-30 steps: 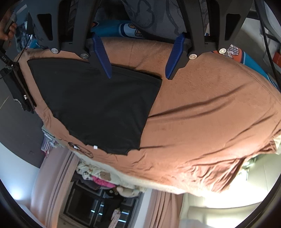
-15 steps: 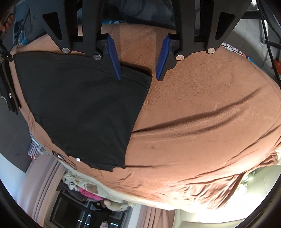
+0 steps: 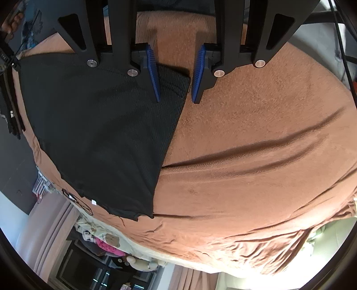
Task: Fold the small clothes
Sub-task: 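Move both grippers down to the hem edge of the black T-shirt, then grasp the hem with the right gripper while the left gripper grasps the hem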
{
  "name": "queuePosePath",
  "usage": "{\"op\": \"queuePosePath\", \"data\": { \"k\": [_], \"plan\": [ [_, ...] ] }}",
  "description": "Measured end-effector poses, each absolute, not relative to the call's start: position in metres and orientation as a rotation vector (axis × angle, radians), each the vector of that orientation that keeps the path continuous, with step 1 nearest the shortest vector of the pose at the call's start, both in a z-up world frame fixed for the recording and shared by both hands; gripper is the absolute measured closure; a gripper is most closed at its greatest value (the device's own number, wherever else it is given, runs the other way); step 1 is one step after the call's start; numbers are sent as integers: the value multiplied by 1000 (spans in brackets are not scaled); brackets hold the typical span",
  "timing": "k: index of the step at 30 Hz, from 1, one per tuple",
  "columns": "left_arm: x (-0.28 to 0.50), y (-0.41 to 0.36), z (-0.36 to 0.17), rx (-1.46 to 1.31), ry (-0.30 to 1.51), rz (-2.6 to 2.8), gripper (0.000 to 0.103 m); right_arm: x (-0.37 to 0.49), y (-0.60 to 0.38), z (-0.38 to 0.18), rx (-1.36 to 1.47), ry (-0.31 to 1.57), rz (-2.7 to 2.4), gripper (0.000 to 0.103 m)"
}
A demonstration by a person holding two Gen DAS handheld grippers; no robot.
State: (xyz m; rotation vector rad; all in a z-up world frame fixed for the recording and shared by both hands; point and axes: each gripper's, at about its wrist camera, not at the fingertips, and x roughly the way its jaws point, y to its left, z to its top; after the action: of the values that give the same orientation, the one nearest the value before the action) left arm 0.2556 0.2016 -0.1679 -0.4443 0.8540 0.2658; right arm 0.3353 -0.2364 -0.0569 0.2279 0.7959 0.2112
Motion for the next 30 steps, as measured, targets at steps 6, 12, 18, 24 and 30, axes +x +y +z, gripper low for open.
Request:
{"op": "queuePosePath", "data": {
  "k": [6, 12, 18, 24, 30],
  "plan": [
    [257, 204, -170, -499, 849, 244, 74, 350, -251, -65, 348, 796, 251, 65],
    [247, 209, -173, -568, 841, 206, 77, 347, -257, -78, 468, 810, 319, 65],
    [248, 216, -174, -616, 842, 210, 96, 351, -274, -87, 569, 811, 329, 76],
    [239, 213, -157, -606, 794, 206, 99, 352, -280, -84, 610, 805, 318, 100],
    [224, 212, -131, -595, 726, 195, 99, 333, -271, -64, 554, 734, 321, 101]
  ]
}}
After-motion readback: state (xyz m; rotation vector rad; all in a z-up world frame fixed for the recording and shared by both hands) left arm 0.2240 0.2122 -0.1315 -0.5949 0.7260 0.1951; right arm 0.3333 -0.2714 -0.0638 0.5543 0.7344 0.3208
